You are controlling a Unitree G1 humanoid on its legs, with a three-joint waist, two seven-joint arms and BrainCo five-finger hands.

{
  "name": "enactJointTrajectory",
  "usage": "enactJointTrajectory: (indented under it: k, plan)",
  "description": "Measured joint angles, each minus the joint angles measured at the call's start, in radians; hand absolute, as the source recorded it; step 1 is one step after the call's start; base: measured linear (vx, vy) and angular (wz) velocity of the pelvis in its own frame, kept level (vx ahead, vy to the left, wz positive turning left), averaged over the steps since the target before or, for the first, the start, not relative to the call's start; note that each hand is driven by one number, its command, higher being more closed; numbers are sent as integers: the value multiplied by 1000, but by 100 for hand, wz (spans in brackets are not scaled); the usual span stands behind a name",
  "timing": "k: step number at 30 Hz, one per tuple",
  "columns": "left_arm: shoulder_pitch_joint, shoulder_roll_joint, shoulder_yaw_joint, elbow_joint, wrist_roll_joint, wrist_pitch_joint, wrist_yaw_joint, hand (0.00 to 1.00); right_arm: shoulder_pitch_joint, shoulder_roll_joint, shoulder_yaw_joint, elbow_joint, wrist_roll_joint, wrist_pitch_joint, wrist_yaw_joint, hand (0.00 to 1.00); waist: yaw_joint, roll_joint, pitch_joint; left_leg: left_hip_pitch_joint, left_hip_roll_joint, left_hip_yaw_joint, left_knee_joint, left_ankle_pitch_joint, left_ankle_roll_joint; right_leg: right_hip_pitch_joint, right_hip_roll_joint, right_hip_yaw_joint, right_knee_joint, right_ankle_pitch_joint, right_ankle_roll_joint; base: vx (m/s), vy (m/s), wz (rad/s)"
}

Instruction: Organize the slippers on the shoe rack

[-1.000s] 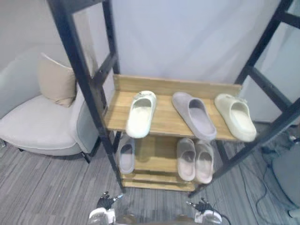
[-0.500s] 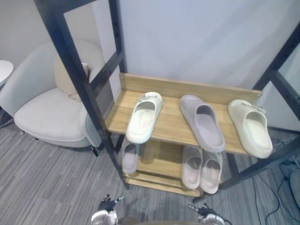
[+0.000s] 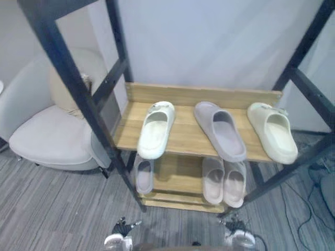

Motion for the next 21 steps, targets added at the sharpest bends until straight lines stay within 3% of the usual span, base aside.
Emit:
enactJointTrajectory:
  k: [8, 16, 21]
  plan:
    - [1, 5, -29, -4, 41, 3, 13, 0, 192, 19, -4, -555, -19, -18, -12, 0, -18, -5, -1, 33, 9, 35, -24, 0, 0, 15, 13, 46, -31, 19, -2, 29, -1, -19]
    - [29, 3, -44, -32, 65, -2, 11, 0, 306, 89, -7, -860, -18, -49, 8, 0, -47, -8, -1, 50, 16, 85, -34, -11, -9, 10, 20, 107, -29, 26, 1, -62, -1, -21]
    - [30, 5, -69, -31, 81, -4, 5, 0, 345, 91, -5, -995, -23, -74, 14, 0, -55, -8, -2, 52, 23, 106, -32, -15, -11, 2, 29, 128, -28, 31, -1, -25, -3, -15]
